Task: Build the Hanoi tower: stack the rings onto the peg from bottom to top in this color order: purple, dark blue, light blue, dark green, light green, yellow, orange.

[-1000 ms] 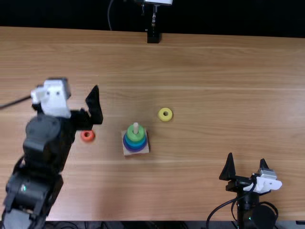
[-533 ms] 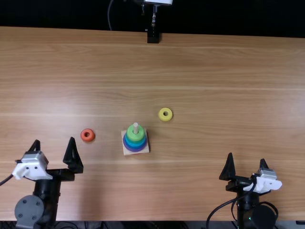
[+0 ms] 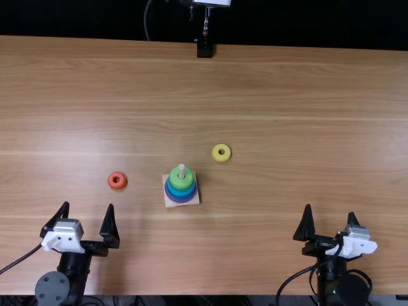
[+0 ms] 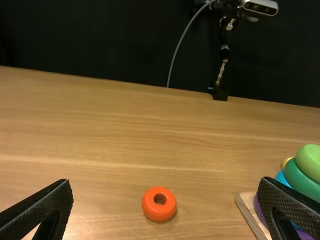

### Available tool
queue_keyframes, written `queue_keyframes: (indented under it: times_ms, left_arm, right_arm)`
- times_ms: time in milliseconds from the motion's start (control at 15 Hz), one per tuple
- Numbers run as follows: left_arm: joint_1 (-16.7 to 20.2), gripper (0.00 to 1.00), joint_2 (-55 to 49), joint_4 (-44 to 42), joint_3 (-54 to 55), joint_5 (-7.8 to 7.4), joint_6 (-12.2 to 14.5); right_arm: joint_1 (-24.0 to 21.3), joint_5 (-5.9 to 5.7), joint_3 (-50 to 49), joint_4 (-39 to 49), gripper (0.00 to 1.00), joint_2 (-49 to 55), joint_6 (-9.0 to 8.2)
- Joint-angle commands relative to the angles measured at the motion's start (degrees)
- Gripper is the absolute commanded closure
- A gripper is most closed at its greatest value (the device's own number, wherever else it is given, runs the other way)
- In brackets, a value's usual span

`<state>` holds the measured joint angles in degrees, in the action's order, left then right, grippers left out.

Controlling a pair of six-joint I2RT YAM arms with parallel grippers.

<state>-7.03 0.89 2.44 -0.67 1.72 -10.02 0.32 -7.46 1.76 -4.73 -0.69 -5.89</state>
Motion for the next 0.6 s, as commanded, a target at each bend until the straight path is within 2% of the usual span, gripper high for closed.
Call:
queue_keyframes:
  times_ms: [0,67,133,533]
  left_arm:
    - [0.8,0.0,-0.9,-0.1,0.7,-0.77,7.7]
    - [0.9,0.0,-0.9,0.0,0.7,-0.77,10.5]
    - [0.9,0.0,-0.9,1.3,0.7,-0.66,11.5]
    - [0.9,0.0,-0.9,2.7,0.7,-0.45,11.5]
  right_arm:
    - [-0.4,0.08,-0.8,-0.6,0.0,0.7,-0.12]
    - [-0.4,0.08,-0.8,-0.6,0.0,0.7,-0.12]
    - [-0.4,0.08,-0.8,-0.6,0.0,0.7,-0.12]
    - [-0.4,0.08,-0.8,-0.6,0.0,0.7,-0.12]
